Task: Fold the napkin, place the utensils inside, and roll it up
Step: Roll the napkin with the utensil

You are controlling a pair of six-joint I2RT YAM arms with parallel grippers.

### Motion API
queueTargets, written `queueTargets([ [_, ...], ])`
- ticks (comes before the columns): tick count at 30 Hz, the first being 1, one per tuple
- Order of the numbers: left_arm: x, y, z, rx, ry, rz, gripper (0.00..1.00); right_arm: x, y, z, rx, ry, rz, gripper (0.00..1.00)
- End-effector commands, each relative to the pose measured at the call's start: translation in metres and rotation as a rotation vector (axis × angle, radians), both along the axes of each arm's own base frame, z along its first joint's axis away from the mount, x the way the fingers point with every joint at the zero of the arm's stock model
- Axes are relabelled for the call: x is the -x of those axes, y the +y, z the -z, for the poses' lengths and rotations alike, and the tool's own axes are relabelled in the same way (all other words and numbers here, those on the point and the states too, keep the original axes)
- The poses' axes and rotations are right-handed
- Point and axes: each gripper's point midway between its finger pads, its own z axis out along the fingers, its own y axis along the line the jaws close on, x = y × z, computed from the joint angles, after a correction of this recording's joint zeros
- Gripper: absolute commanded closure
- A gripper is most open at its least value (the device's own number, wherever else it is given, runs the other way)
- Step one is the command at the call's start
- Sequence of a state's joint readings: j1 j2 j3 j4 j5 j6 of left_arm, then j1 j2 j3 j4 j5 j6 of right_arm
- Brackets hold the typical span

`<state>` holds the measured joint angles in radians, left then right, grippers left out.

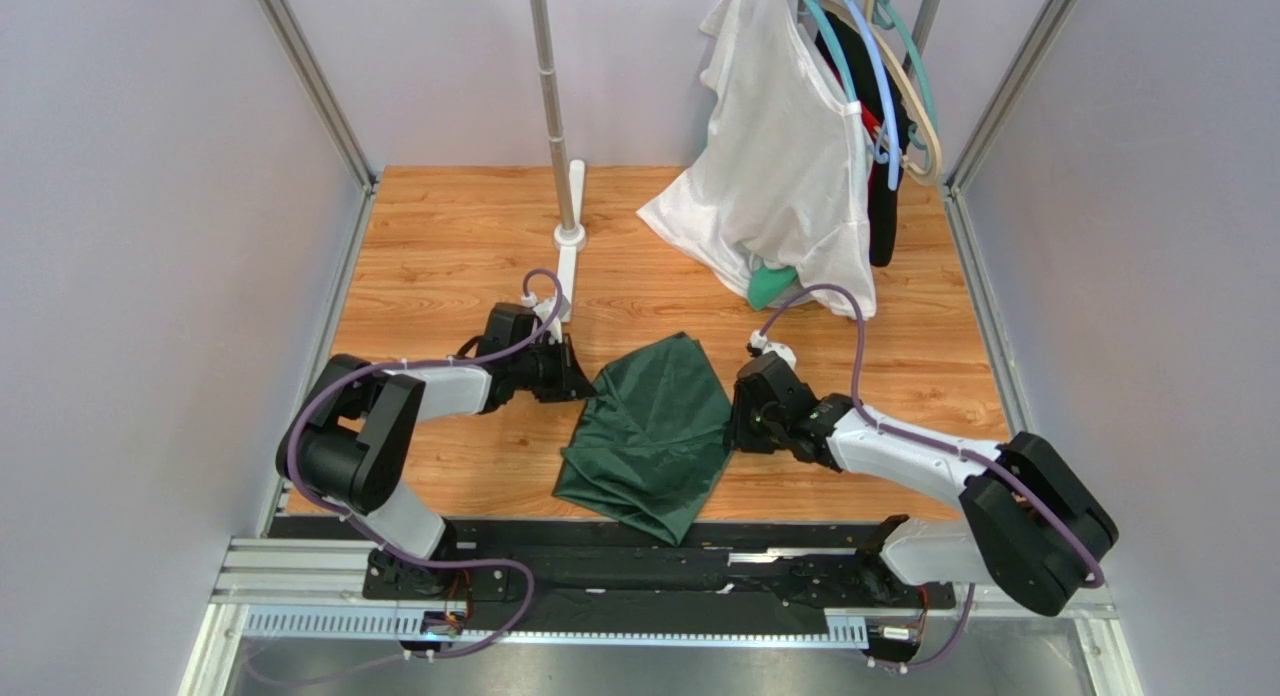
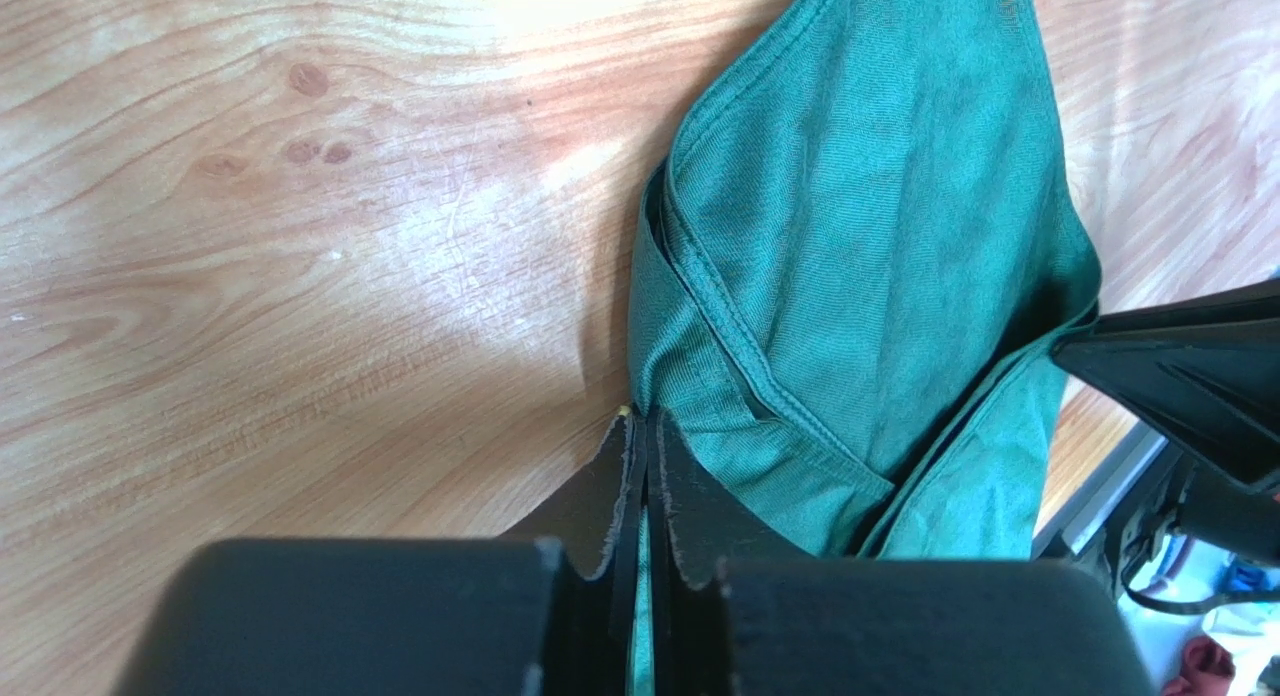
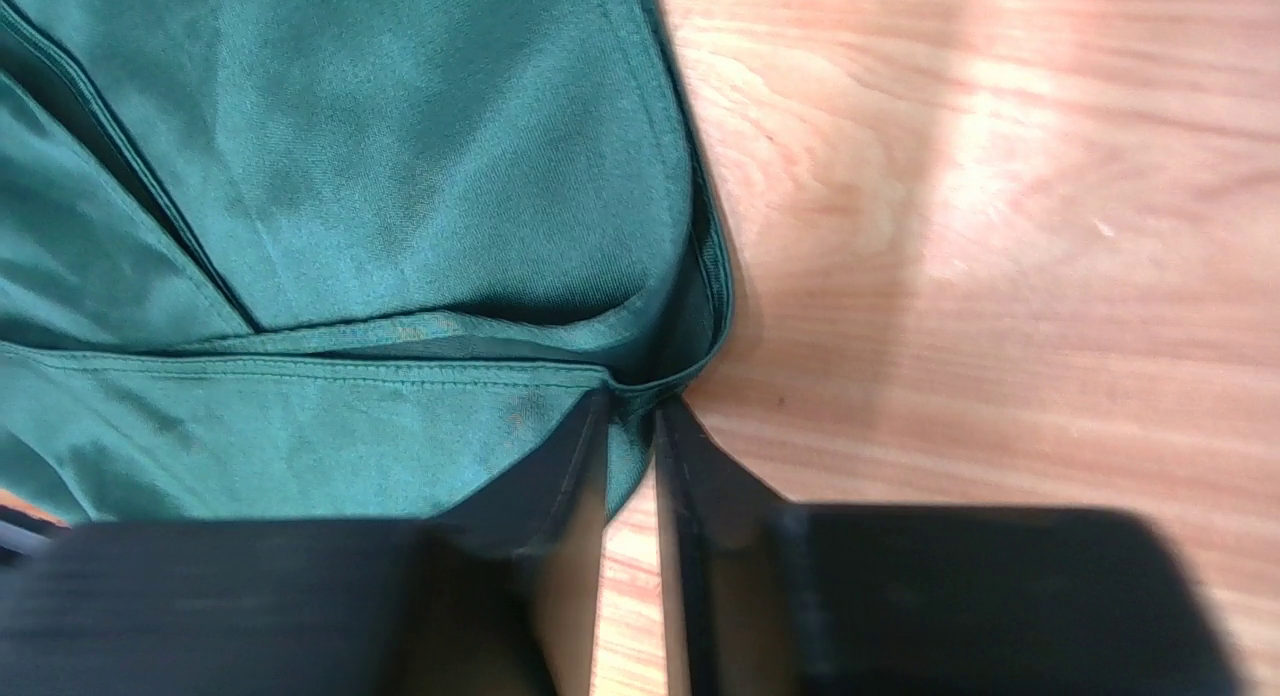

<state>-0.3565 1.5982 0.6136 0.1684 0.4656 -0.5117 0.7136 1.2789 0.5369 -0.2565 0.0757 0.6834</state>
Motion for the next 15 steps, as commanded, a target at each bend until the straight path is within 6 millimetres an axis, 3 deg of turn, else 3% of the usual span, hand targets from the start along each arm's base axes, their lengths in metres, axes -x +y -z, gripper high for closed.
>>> queueTargets([
  [1, -0.015, 0.000, -0.013, -0.001, -0.043, -0.021, 1.00, -0.021, 0.016, -0.012, -0.059, -0.059, -0.010, 0.90],
  [3, -0.022, 0.000, -0.016, -0.008, -0.052, -0.030, 1.00, -0.029, 0.014, -0.011, -0.048, -0.071, -0.003, 1.00],
  [8, -0.043, -0.007, -0.019, -0.007, -0.053, -0.029, 1.00, -0.066, 0.004, -0.017, 0.004, -0.126, 0.034, 1.00],
  [12, -0.073, -0.014, -0.022, 0.003, -0.064, -0.049, 1.00, -0.105, -0.002, -0.023, 0.051, -0.182, 0.057, 1.00],
  [13, -0.079, -0.014, -0.024, 0.003, -0.073, -0.054, 1.00, -0.110, -0.003, -0.015, 0.071, -0.166, 0.055, 1.00],
  [15, -0.093, -0.017, -0.026, -0.001, -0.082, -0.060, 1.00, -0.131, -0.001, -0.023, 0.075, -0.200, 0.054, 1.00],
])
